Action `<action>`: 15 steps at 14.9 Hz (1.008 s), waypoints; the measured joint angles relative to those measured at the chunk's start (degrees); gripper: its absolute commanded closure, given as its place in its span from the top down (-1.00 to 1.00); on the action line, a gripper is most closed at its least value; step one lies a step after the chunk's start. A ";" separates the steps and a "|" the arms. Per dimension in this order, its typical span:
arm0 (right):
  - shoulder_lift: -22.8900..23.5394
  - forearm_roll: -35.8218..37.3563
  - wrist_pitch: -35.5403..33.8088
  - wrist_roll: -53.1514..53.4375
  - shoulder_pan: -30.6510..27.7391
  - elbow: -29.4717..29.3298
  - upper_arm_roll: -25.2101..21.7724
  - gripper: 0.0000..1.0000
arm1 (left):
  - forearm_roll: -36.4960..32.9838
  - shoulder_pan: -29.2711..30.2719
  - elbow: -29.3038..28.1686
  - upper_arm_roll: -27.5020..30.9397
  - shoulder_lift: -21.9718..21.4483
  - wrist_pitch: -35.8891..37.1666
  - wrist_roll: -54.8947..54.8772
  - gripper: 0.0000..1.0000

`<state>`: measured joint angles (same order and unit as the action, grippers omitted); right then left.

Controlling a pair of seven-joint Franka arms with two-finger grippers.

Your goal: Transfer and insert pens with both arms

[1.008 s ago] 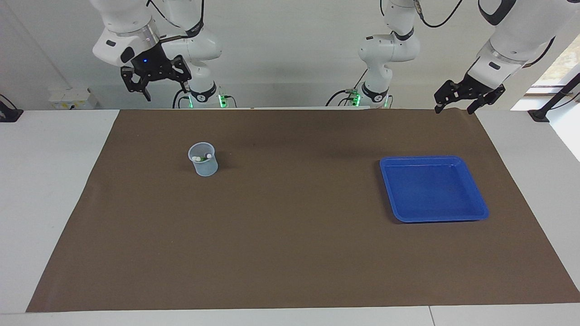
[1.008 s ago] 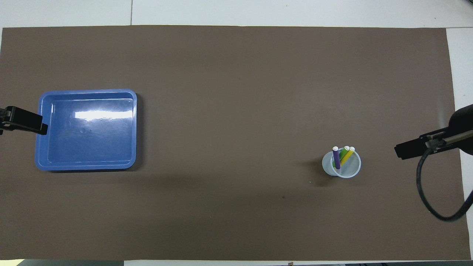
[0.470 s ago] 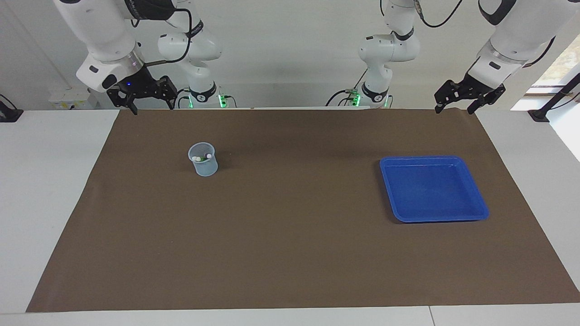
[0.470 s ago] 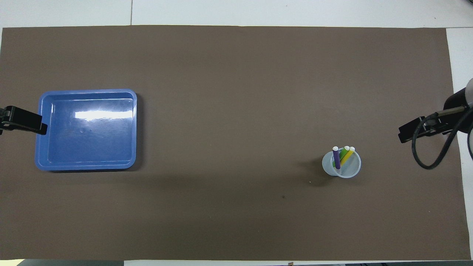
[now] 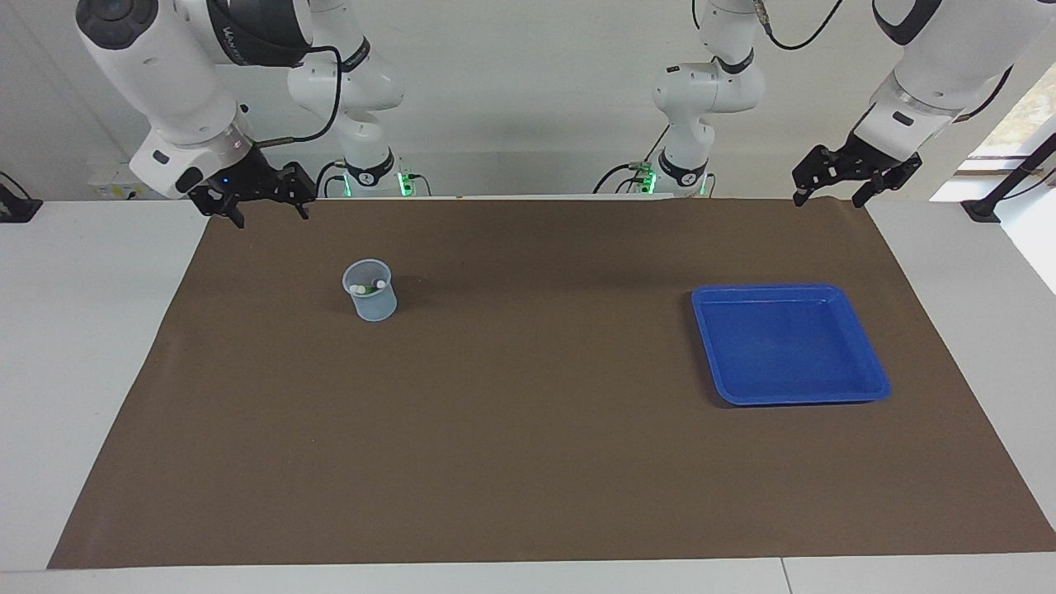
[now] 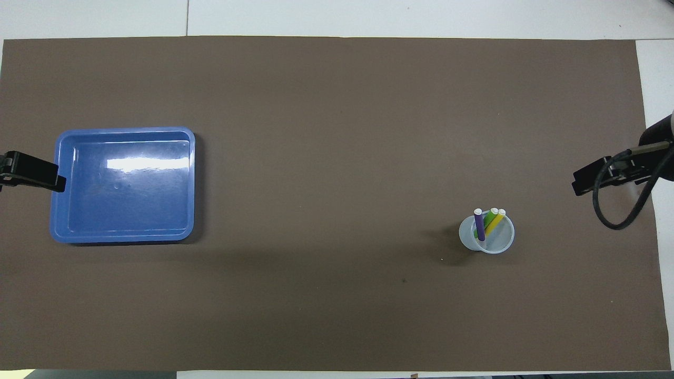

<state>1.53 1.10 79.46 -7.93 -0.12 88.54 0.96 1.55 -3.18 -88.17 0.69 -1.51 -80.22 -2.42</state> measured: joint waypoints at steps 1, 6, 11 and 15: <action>-0.04 0.00 -0.01 0.02 -0.01 -0.02 -0.01 1.00 | 0.00 0.00 0.00 0.00 0.00 0.00 0.00 1.00; -0.10 0.00 -0.01 0.11 -0.54 -0.06 -0.07 1.00 | 0.00 0.00 0.00 0.00 0.00 0.04 0.00 1.00; -0.11 0.00 -0.01 0.25 -0.94 -0.07 -0.07 1.00 | 0.00 0.00 0.00 0.00 0.00 0.04 0.00 1.00; -0.20 0.00 -0.01 0.25 -1.25 -0.07 -0.07 1.00 | 0.00 0.00 0.00 0.00 0.00 0.04 0.00 1.00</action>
<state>1.32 1.10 79.45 -7.67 -1.36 88.47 0.88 1.55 -3.18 -88.17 0.69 -1.52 -80.17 -2.42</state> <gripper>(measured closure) 0.000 0.000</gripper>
